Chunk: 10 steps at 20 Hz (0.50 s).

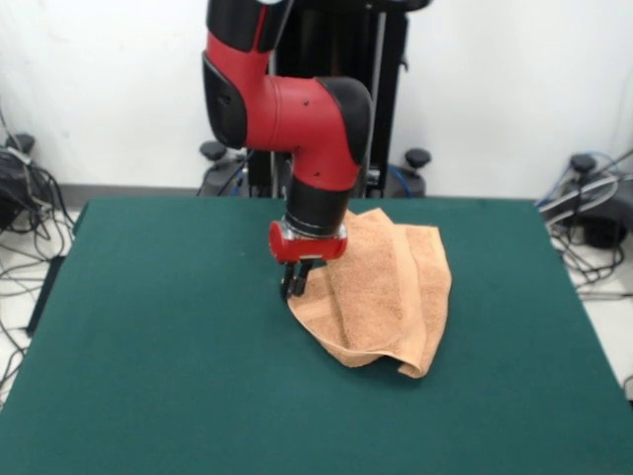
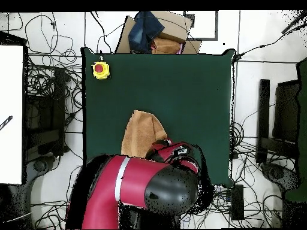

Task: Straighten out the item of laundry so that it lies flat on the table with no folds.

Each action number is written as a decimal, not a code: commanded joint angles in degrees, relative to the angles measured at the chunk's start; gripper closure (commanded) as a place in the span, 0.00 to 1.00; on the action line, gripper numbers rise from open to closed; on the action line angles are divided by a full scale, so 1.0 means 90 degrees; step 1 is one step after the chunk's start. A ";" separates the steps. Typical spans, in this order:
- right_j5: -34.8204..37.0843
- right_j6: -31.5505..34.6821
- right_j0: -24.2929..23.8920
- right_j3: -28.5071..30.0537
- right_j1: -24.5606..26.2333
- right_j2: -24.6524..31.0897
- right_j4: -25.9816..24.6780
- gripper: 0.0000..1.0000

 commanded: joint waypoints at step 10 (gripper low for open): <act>0.0812 0.0146 -0.0812 -0.0858 0.0250 0.0815 -0.0508 1.00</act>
